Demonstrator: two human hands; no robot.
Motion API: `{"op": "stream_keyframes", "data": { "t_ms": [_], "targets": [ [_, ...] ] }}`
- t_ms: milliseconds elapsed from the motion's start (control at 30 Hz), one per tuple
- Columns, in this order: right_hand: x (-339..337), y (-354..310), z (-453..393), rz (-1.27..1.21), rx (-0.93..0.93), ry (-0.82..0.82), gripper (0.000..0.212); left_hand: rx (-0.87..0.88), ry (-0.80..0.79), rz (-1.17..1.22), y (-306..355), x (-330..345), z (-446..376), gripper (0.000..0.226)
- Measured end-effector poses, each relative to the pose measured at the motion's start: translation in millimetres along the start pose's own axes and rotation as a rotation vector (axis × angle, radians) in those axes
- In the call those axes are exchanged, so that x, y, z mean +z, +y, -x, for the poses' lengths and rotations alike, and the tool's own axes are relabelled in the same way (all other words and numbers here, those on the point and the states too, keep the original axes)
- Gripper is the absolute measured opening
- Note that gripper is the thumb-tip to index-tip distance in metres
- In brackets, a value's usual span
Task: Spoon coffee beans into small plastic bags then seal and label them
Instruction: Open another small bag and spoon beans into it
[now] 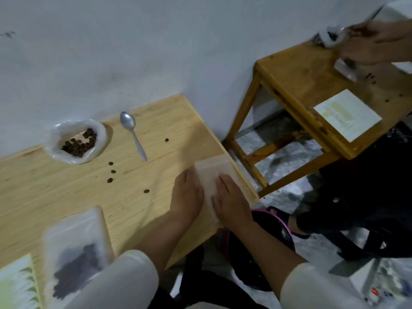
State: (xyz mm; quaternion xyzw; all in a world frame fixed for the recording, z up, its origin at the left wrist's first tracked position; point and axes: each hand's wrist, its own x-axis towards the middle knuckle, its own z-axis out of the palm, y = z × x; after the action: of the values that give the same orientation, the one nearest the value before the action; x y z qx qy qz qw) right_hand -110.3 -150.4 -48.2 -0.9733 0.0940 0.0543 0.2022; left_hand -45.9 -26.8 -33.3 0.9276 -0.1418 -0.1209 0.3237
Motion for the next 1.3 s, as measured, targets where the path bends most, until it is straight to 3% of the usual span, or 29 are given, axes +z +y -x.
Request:
{"op": "stream_keyframes", "data": {
  "t_ms": [133,400,600,900,1133,1300],
  "targets": [
    [1,7,-1,-0.038,-0.03,0.02,0.055,0.021,0.017,-0.012,13,-1,-17,0.046],
    [2,14,-2,-0.031,-0.084,0.053,0.056,-0.061,0.164,0.267,16,0,-22,0.037],
    [0,19,-4,-0.044,-0.089,0.047,0.055,-0.179,0.181,0.345,14,2,-23,0.009],
    [-25,17,-25,-0.203,-0.057,0.179,0.061,-0.182,0.205,0.438,9,-7,-23,0.014],
    [-68,-31,-66,-0.407,-0.217,0.357,0.043,-0.157,0.308,0.426,3,-58,-28,0.009],
    [-81,-86,-79,-0.508,-0.255,0.344,0.01,-0.248,0.512,0.496,-7,-110,-22,0.017]
  ]
}}
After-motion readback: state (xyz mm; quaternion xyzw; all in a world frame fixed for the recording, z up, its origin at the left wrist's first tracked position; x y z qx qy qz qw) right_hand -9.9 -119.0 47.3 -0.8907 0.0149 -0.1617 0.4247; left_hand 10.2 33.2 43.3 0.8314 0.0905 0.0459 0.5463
